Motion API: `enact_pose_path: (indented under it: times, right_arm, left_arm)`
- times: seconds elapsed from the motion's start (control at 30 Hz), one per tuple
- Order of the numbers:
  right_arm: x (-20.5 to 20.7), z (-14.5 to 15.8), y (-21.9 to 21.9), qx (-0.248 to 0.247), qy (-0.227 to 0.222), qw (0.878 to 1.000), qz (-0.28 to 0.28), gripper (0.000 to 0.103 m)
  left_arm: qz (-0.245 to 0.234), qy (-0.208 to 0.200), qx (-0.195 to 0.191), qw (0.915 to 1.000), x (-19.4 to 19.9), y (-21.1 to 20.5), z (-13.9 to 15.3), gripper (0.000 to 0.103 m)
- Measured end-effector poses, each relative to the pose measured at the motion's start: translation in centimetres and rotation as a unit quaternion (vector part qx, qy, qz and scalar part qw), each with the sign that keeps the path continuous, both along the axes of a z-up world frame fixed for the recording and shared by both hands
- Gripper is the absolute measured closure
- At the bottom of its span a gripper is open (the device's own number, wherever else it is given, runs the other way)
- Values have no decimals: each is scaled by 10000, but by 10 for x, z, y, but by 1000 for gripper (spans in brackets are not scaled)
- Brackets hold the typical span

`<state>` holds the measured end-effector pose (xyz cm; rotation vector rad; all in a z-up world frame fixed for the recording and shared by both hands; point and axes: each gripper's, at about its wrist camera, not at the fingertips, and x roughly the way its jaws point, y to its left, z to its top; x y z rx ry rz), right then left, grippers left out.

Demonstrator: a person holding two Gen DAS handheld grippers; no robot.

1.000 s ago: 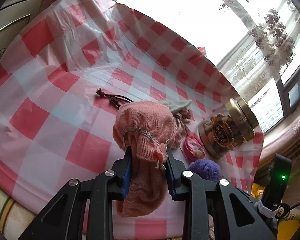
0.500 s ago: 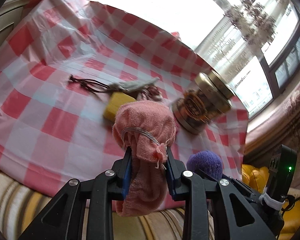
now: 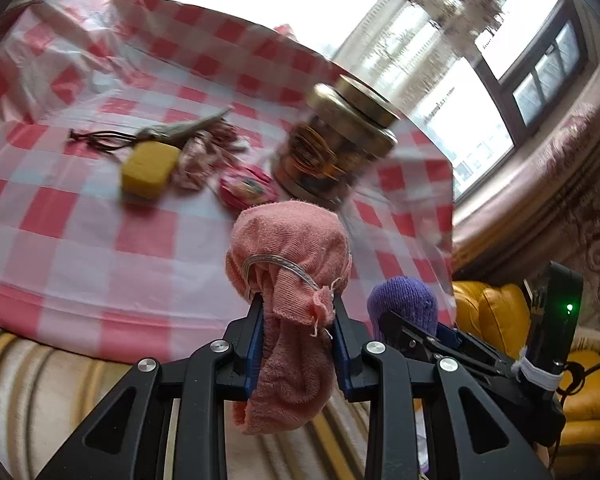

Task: Organize soft objects
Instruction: 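Grasp the pink towel with the left tool while the right tool grasps the purple knit cap, then carry the pink towel and purple cap to the box and release them inside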

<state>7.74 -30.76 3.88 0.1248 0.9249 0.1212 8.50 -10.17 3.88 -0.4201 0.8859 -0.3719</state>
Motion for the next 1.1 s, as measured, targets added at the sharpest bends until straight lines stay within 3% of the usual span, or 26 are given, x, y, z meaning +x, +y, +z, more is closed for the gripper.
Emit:
enact_pose_path:
  times: [0.43,0.8,0.9,0.97,1.03,1.1]
  right_arm:
    - [-35,-10,-86,-61,136,9963,-846,42]
    - [-57,-3,-159,-44,85,9852,-1710,39]
    - [-61,0,-172,-74,54,9819,-1890,34]
    - [-62,2,-175,-96,18,9795,-2011,21]
    - [-62,3,-178,-122,-30,9778,-2092,21]
    - [-60,5,-178,-110,-37,9783,-2067,21]
  left_arm:
    - [-942,77,19,9955,-23,-74,0,72]
    - [-1897,132,4,9818,-49,-138,2,72]
    - [-2117,131,-46,9772,-55,-152,4,71]
    - [-2332,147,-137,9722,-58,-160,4,54]
    - [-2408,93,-124,9705,-61,-163,5,46]
    - [-2437,52,-102,9698,-62,-164,7,45]
